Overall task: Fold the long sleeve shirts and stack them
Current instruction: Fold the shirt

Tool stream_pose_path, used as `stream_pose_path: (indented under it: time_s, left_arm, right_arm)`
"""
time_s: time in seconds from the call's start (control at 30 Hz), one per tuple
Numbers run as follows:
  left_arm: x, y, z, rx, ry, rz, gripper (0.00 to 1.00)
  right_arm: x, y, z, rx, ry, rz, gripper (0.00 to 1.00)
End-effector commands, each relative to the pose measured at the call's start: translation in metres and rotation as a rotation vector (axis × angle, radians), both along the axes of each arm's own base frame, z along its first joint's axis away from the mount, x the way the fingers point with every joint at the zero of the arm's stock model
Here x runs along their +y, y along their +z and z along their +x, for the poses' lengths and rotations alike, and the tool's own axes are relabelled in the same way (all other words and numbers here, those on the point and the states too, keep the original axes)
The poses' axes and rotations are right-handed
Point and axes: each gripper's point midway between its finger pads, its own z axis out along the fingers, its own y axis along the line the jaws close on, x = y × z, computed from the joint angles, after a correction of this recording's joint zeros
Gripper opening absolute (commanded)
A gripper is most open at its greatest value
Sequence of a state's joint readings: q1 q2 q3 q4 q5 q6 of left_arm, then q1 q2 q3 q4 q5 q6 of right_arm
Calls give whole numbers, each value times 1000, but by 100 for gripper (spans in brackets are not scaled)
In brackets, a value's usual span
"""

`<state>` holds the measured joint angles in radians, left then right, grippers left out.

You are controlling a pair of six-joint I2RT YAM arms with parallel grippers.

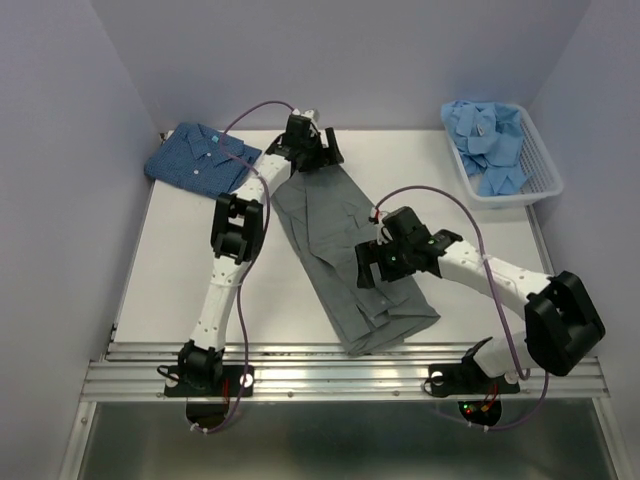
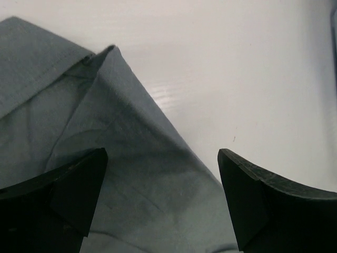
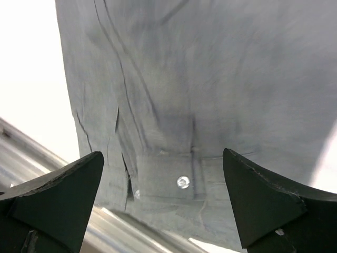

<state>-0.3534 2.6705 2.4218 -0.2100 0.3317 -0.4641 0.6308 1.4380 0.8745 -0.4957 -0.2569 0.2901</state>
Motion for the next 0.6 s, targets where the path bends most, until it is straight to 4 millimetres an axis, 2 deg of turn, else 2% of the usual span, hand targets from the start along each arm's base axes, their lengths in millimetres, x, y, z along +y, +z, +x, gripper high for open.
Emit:
stream_pose_path:
  time_s: [0.0, 0.03, 0.07, 0.1, 0.13, 0.17, 0.2, 0.23, 0.27, 0.3, 0.33, 0.37, 0.4, 0.43, 0.5, 0.57]
  left_arm:
    - [-10, 136, -22, -268, -19, 81, 99]
    - [-6, 171, -33, -316, -13, 90, 99]
    - [0, 164, -42, -288, -7, 110, 99]
    - [10, 166, -46, -282, 26, 134, 99]
    - [21, 191, -55, -307, 61, 133, 99]
    - [30, 166, -67, -240, 78, 169, 99]
    - [42, 157, -72, -217, 124, 204, 99]
    - [51, 169, -85, -221, 143, 202, 99]
    - [56, 160, -94, -189, 155, 202, 99]
    - [71, 122, -109, -113, 186, 261, 99]
    - [78, 124, -120, -109, 201, 257, 99]
    - [86, 93, -135, -48, 209, 277, 99]
    - [93, 83, -142, -29, 224, 290, 99]
    - [98, 82, -146, -27, 240, 287, 99]
    - [107, 57, -156, 25, 255, 289, 99]
    - [105, 42, -154, 56, 235, 259, 99]
  right_arm:
    - [-5, 53, 51, -281, -122, -9, 100]
    - [-10, 58, 64, -341, -169, -32, 100]
    - [-13, 61, 72, -369, -198, -48, 100]
    - [-13, 62, 83, -395, -225, -63, 100]
    - [-10, 68, 97, -442, -256, -57, 100]
    - [-20, 71, 115, -471, -321, -74, 100]
    - [-19, 73, 126, -482, -346, -63, 100]
    - [-12, 75, 146, -493, -374, -32, 100]
    - [-8, 74, 157, -480, -375, 0, 100]
    - [0, 74, 164, -483, -352, 16, 100]
    - [6, 66, 179, -474, -346, 17, 100]
    - [12, 62, 183, -462, -323, 18, 100]
    - [12, 57, 191, -464, -309, 1, 100]
    - [15, 49, 200, -456, -307, -14, 100]
    - [16, 39, 206, -439, -308, -23, 100]
    - [10, 22, 212, -403, -326, -35, 100]
